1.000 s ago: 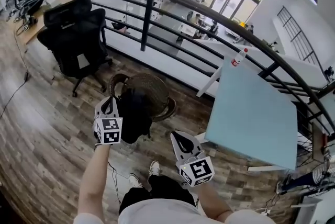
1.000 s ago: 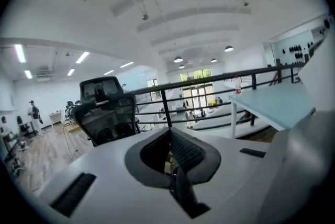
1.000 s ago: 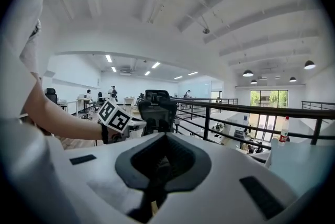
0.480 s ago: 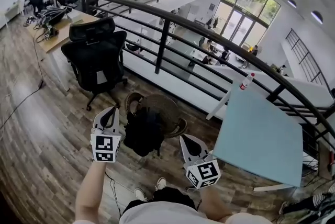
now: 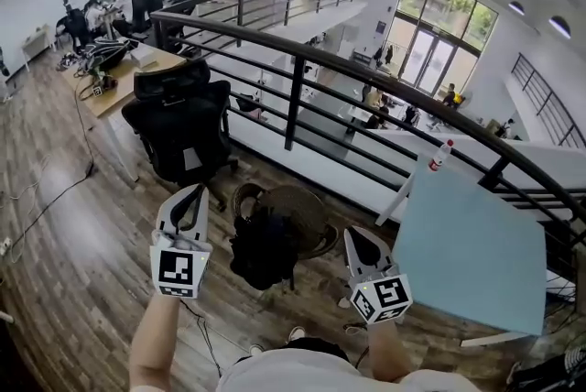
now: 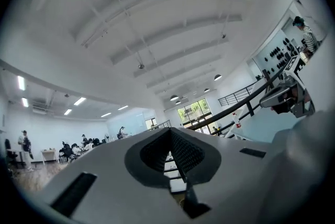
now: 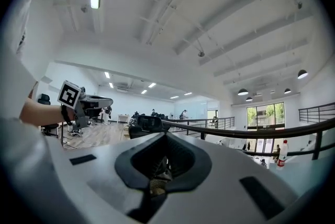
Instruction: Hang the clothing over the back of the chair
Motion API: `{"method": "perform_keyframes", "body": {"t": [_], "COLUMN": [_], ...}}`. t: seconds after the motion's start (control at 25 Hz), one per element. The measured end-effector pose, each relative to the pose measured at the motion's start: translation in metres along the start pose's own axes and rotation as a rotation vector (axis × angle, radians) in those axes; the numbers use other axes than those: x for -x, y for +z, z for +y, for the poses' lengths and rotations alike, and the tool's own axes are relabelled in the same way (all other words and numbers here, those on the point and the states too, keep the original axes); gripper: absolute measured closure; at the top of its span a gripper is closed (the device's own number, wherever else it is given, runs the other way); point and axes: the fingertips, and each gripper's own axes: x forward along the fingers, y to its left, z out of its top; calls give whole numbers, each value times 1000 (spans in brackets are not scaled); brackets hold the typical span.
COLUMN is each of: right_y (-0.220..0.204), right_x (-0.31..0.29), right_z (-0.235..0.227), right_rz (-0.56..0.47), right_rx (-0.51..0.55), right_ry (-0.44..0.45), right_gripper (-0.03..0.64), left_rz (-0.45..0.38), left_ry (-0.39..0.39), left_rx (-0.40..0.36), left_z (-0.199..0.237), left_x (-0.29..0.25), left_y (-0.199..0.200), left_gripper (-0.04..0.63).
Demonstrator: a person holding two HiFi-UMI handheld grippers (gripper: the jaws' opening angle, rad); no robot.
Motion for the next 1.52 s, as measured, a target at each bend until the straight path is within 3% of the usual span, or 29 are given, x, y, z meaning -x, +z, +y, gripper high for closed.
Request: {"method": "perform_keyframes", "body": {"t": [0.24, 0.44, 1.0, 1.24, 1.52], "right_y": [10, 9, 8, 6, 4], "right_x": [4, 4, 7, 6, 6], "right_z": [-23, -44, -73, -68, -49], "right_rz": [-34, -44, -46, -33, -28], "right_rx": [-5, -17, -24, -32, -37], "right_ry": [-5, -23, -29, -16, 24], "right_gripper": [598, 598, 598, 598, 598], "left_rz": [-109, -136, -13, 15, 20], "left_ry": [25, 76, 293, 323, 321], "left_rx": [9, -1, 131, 180, 184], "left_z": [8, 10, 22, 15, 12], "left_x": [22, 47, 119, 126, 136], "left_y": [46, 58, 2, -13, -12], "left_gripper": [572, 572, 572, 572, 572]}}
